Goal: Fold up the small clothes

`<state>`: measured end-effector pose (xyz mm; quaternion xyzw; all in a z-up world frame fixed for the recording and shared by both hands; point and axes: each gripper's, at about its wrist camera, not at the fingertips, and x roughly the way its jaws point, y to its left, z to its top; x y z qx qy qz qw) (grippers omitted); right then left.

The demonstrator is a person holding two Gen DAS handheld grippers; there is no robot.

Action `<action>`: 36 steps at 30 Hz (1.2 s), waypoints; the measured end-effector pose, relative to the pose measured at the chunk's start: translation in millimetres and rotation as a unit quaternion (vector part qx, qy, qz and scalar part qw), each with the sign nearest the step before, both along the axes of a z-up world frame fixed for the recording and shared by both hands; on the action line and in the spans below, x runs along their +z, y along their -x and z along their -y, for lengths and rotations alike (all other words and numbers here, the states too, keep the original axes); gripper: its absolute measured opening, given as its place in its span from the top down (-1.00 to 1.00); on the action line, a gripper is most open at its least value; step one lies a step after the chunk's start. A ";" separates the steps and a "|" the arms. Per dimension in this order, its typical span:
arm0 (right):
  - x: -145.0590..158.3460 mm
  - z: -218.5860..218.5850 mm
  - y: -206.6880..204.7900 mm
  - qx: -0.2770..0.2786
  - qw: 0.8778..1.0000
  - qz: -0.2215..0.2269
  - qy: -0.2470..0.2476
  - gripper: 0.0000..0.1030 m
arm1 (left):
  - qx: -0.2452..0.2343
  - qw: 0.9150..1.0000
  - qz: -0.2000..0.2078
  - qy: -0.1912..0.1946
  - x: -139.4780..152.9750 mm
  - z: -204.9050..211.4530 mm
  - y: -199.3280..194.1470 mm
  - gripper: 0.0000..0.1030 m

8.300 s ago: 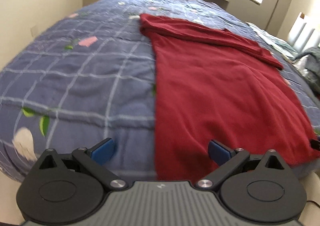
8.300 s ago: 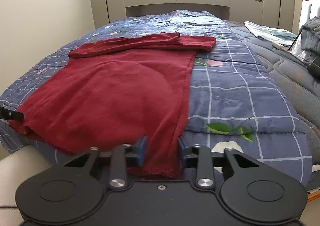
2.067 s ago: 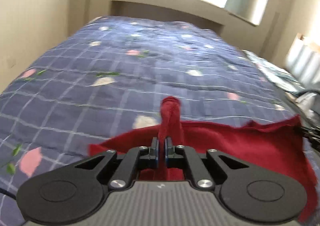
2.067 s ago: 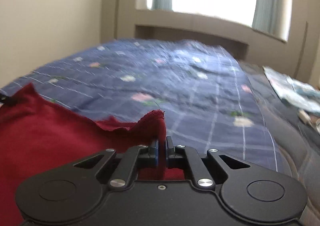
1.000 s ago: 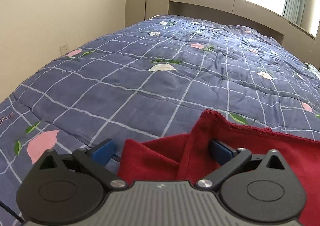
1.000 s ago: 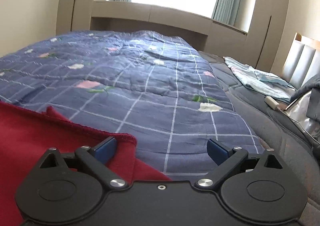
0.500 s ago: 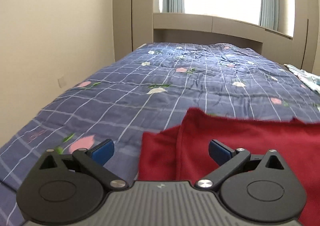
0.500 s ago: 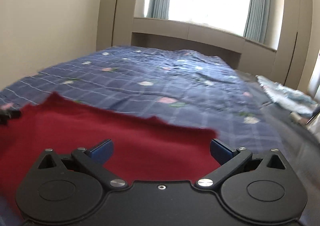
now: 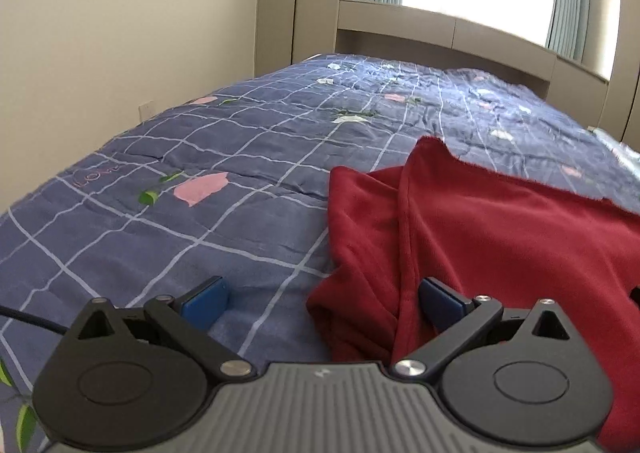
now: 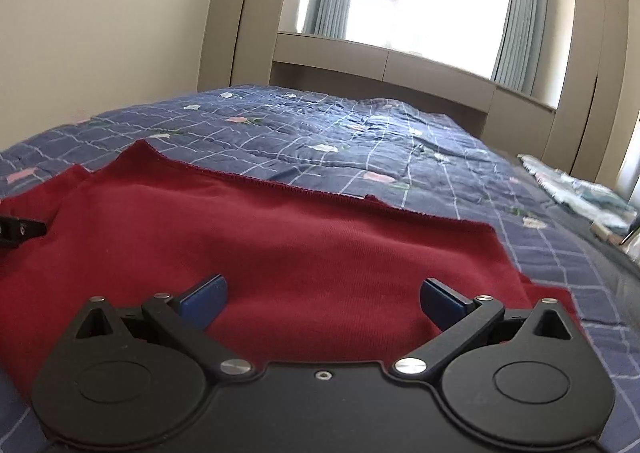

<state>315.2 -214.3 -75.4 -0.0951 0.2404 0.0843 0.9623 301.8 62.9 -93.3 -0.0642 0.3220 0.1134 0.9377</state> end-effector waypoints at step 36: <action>-3.1 2.8 4.4 0.002 1.000 0.000 -0.016 -0.99 | 0.000 1.000 0.003 0.000 -1.6 0.3 0.5 -1.00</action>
